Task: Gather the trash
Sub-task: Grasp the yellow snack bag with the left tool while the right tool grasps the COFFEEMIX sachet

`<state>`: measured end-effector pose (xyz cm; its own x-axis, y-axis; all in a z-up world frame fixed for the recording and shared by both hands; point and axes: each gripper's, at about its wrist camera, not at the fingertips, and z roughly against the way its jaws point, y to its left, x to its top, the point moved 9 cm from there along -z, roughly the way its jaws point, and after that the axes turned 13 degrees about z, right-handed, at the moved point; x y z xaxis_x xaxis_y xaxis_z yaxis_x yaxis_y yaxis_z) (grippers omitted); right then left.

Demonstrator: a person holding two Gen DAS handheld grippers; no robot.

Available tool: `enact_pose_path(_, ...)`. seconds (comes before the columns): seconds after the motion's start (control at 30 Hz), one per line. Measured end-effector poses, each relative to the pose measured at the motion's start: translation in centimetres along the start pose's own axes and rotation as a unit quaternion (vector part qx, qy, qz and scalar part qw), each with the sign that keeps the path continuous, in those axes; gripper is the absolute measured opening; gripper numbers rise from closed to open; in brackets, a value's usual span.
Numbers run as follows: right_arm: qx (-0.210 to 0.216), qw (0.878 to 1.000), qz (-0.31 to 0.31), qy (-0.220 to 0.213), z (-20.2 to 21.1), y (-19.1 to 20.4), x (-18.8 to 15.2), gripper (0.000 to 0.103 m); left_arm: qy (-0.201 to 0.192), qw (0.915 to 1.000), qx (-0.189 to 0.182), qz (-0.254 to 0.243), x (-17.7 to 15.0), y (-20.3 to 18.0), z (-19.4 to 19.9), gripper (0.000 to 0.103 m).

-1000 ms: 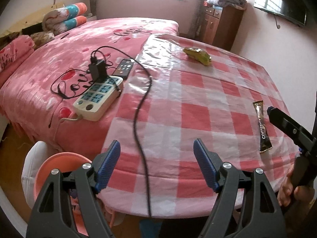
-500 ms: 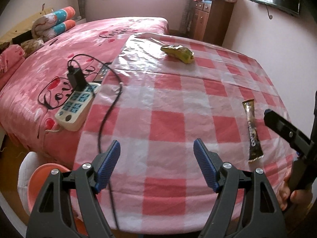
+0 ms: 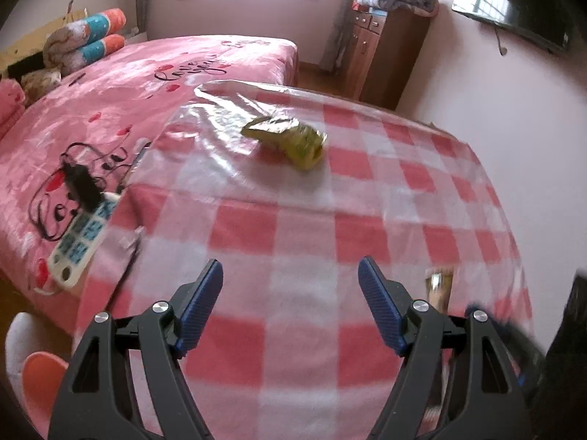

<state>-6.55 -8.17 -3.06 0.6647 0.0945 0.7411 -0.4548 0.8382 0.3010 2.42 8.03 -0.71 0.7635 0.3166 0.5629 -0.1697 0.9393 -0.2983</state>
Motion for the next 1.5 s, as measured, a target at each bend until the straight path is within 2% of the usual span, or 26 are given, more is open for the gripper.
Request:
enact_pose_path(0.13, -0.003, 1.000, 0.006, 0.005, -0.3, -0.2, -0.1, 0.095, 0.009, 0.9992, -0.002, 0.038, 2.5, -1.0, -3.2, 0.077)
enact_pose_path(0.33, -0.013, 1.000, 0.024, 0.007, -0.5, -0.4, 0.4, 0.095, 0.023, 0.9967, 0.025, 0.073, 6.1, -2.0, -8.3, 0.077)
enact_pose_path(0.57, -0.003, 1.000, 0.019, 0.017, -0.9, -1.1, 0.3, 0.095, 0.009, 0.9928, 0.047, 0.110, 9.3, -2.0, -11.5, 0.077)
enact_pose_path(0.87, 0.007, 1.000, 0.016, 0.021, -1.3, -1.3, 0.2, 0.095, 0.011, 0.9906, 0.079, 0.112, 11.2, -1.7, -14.1, 0.077)
enact_pose_path(1.07, 0.007, 0.999, 0.023, 0.025, -1.6, -0.9, 0.0, 0.095, 0.014, 0.9899, 0.086, 0.112, 11.8, -1.4, -15.2, 0.077)
enact_pose_path(1.33, 0.002, 0.999, 0.032, 0.031, -2.0, -0.5, 0.0, 0.095, 0.007, 0.9908, 0.105, 0.085, 12.5, -1.7, -16.1, 0.077)
enact_pose_path(1.43, 0.002, 0.999, 0.034, 0.032, -2.1, -0.4, 0.0, 0.095, 0.004, 0.9908, 0.124, 0.055, 12.5, -2.1, -16.5, 0.076)
enact_pose_path(1.5, 0.002, 0.999, 0.036, 0.035, -2.2, -0.4, 0.0, 0.095, -0.006, 0.9899, 0.135, 0.042, 12.5, -2.2, -16.4, 0.061)
